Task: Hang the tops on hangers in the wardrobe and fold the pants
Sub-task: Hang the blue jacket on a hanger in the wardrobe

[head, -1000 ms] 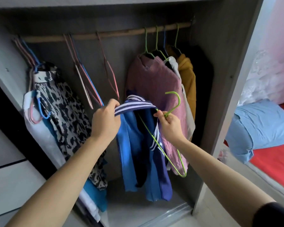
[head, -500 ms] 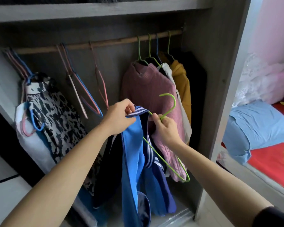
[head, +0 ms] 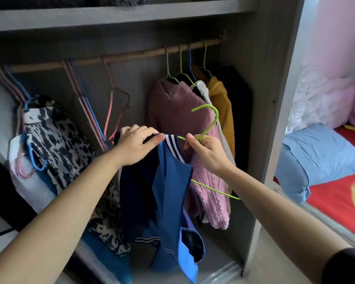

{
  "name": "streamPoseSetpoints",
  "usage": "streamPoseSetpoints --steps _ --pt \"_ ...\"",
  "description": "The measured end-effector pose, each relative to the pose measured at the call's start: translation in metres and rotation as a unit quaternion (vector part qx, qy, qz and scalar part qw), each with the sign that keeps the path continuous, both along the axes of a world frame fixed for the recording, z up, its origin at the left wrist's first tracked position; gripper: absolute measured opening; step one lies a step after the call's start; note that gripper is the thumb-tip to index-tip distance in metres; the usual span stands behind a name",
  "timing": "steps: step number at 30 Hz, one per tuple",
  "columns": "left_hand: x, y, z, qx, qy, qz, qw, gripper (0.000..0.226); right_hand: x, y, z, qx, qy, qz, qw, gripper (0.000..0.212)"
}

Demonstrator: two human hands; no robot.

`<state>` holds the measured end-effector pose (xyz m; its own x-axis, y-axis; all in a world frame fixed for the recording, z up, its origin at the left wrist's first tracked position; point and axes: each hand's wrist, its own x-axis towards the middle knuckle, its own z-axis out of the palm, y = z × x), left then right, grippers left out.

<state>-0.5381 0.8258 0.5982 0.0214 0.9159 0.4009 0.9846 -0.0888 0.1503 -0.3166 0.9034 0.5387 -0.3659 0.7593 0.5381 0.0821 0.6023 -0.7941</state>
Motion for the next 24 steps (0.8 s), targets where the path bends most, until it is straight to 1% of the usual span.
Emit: streamPoseSetpoints --steps 2,3,4,5,7,8,9,10,12,14,15,16,18,19,22,24 --pt "-0.002 0.003 -0.004 0.046 0.018 0.005 0.999 0.059 -0.001 0.002 0.001 0.040 -0.032 -0.021 0.998 0.037" --pt "-0.002 0.004 -0.007 0.070 0.010 0.008 0.997 0.051 -0.002 0.003 0.001 0.075 -0.050 -0.049 0.995 0.031" --pt "-0.002 0.004 -0.011 0.096 -0.004 0.012 0.995 0.045 -0.003 0.005 -0.001 0.120 -0.065 -0.096 0.986 0.025" --pt "-0.002 0.004 -0.014 0.121 -0.017 0.015 0.992 0.040 -0.003 0.007 -0.004 0.173 -0.069 -0.157 0.970 0.025" --pt "-0.002 0.005 -0.019 0.163 -0.046 0.027 0.985 0.030 -0.002 0.011 -0.017 0.262 -0.050 -0.265 0.927 0.037" --pt "-0.003 0.004 -0.019 0.174 -0.063 0.034 0.982 0.027 0.001 0.013 -0.027 0.287 -0.042 -0.298 0.909 0.043" --pt "-0.004 0.003 -0.019 0.183 -0.078 0.040 0.979 0.026 0.004 0.012 -0.037 0.299 -0.043 -0.314 0.900 0.049" --pt "-0.007 0.002 -0.018 0.191 -0.090 0.043 0.977 0.028 0.009 0.012 -0.050 0.304 -0.055 -0.320 0.896 0.051" --pt "-0.010 -0.001 -0.013 0.200 -0.128 0.047 0.970 0.033 0.018 0.013 -0.075 0.292 -0.089 -0.310 0.900 0.047" --pt "-0.009 -0.004 -0.008 0.187 -0.163 0.058 0.967 0.040 0.020 0.007 -0.092 0.244 -0.109 -0.248 0.931 0.038" --pt "-0.008 -0.004 -0.007 0.175 -0.160 0.069 0.969 0.043 0.018 0.003 -0.096 0.214 -0.111 -0.206 0.948 0.039" --pt "-0.005 -0.004 -0.007 0.162 -0.147 0.084 0.972 0.048 0.014 -0.002 -0.098 0.196 -0.120 -0.179 0.957 0.043" --pt "0.000 -0.002 -0.010 0.136 -0.125 0.116 0.976 0.055 0.003 -0.012 -0.102 0.206 -0.156 -0.175 0.950 0.053" --pt "0.003 -0.001 -0.014 0.127 -0.129 0.128 0.975 0.055 -0.003 -0.016 -0.104 0.221 -0.164 -0.177 0.945 0.053" --pt "0.008 0.004 -0.021 0.144 -0.182 0.155 0.960 0.042 -0.011 -0.022 -0.111 0.269 -0.130 -0.168 0.939 0.035" --pt "0.009 0.007 -0.024 0.153 -0.194 0.163 0.955 0.032 -0.009 -0.022 -0.117 0.291 -0.124 -0.177 0.932 0.030"
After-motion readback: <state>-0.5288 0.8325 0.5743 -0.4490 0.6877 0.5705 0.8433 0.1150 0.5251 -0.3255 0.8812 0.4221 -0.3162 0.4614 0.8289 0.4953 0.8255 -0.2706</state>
